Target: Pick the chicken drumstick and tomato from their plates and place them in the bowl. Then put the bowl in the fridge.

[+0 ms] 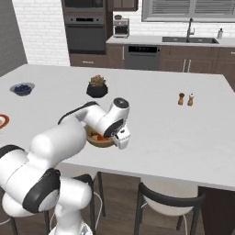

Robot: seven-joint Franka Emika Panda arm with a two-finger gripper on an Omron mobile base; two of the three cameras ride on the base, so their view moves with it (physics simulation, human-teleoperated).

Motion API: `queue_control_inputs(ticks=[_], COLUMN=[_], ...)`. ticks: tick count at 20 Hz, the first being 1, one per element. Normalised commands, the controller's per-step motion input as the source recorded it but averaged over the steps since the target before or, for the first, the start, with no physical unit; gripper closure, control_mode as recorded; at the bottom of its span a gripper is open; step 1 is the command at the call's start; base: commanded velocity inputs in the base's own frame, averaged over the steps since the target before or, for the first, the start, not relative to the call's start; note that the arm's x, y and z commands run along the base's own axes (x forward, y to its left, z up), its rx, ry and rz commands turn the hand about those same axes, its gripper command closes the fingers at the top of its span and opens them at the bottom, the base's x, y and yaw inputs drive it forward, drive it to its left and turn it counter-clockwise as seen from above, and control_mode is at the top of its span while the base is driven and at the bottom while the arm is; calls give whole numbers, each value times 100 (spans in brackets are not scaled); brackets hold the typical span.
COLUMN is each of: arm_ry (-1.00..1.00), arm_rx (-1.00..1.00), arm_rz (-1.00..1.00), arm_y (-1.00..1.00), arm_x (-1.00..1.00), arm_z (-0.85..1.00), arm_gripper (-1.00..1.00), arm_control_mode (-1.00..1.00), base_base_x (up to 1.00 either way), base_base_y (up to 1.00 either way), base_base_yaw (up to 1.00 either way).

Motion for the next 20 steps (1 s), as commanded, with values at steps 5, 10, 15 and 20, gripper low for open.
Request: queue_control_inputs(ticks=[5,10,15,20], arm_ry=[-1,10,6,4], arm_rx=[3,0,0,0], arm_rz=[13,8,7,4], arm_y=[-1,0,0,0], arm_x=[30,62,40,10], arm_z=[-5,-18,-18,-21], arm_gripper=[-100,-100,-100,-100], arm_control_mode=[-100,-100,-100,-100], base_base_x=[0,0,0,0], base_base_y=[0,0,0,0], base_base_yaw=[0,0,0,0])
